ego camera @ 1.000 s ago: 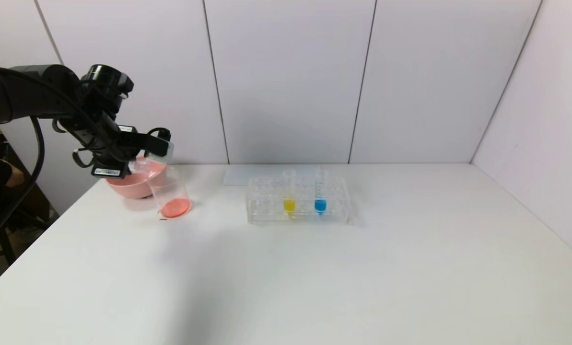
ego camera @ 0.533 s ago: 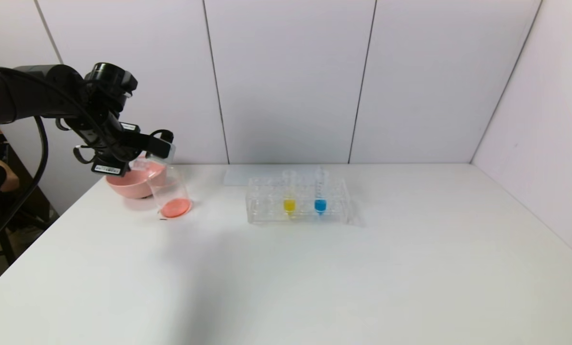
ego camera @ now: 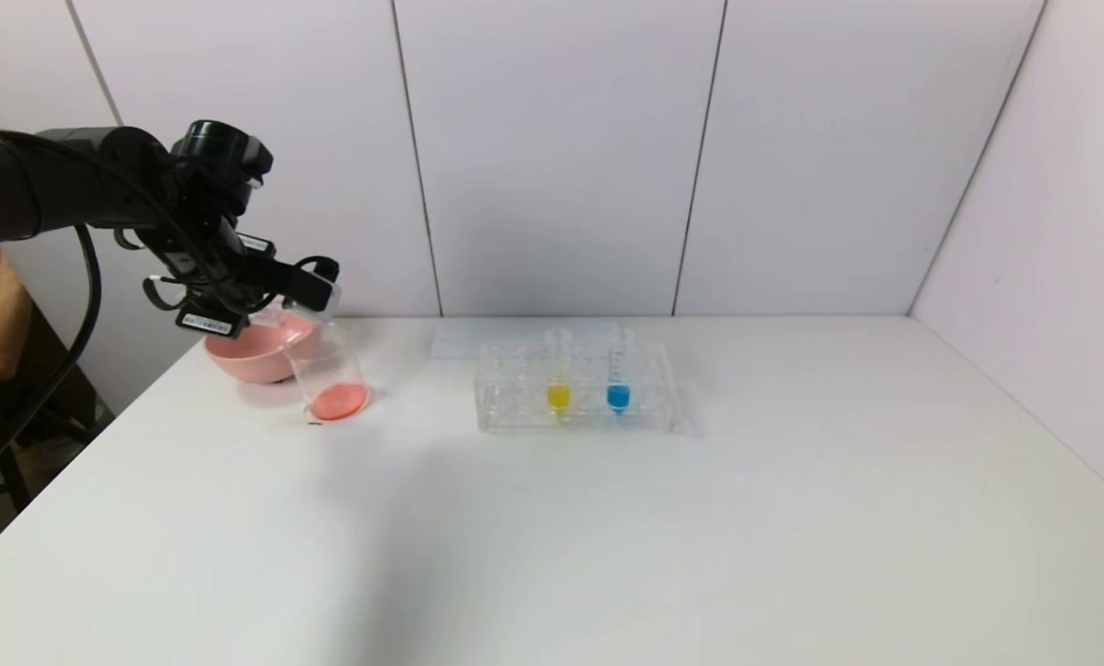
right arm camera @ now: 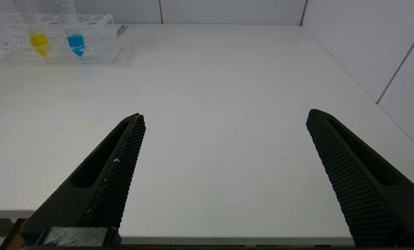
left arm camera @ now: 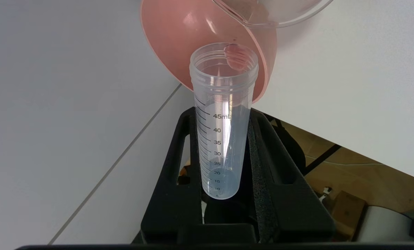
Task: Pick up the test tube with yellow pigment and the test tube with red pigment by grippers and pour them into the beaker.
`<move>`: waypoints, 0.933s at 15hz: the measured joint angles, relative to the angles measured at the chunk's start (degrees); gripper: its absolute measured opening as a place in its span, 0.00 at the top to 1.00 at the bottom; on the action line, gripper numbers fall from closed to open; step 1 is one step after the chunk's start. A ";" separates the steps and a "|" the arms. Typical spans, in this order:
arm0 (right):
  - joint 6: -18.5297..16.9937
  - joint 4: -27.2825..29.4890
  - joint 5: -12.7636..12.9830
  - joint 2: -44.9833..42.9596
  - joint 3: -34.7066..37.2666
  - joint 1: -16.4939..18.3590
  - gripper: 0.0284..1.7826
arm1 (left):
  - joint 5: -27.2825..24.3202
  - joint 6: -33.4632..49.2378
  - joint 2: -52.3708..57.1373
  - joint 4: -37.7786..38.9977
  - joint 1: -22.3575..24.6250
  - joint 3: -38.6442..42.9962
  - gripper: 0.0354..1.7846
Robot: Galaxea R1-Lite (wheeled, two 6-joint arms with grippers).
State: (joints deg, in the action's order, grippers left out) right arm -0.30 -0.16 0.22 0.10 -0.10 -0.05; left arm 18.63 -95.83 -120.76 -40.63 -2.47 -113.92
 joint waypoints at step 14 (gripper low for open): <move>0.01 0.00 0.02 0.00 0.00 0.00 0.05 | 0.57 0.40 0.09 0.17 -0.85 0.02 0.77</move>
State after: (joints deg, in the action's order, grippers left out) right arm -0.29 -0.16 0.24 0.10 -0.10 -0.05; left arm 19.20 -95.43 -120.67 -40.46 -3.33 -113.90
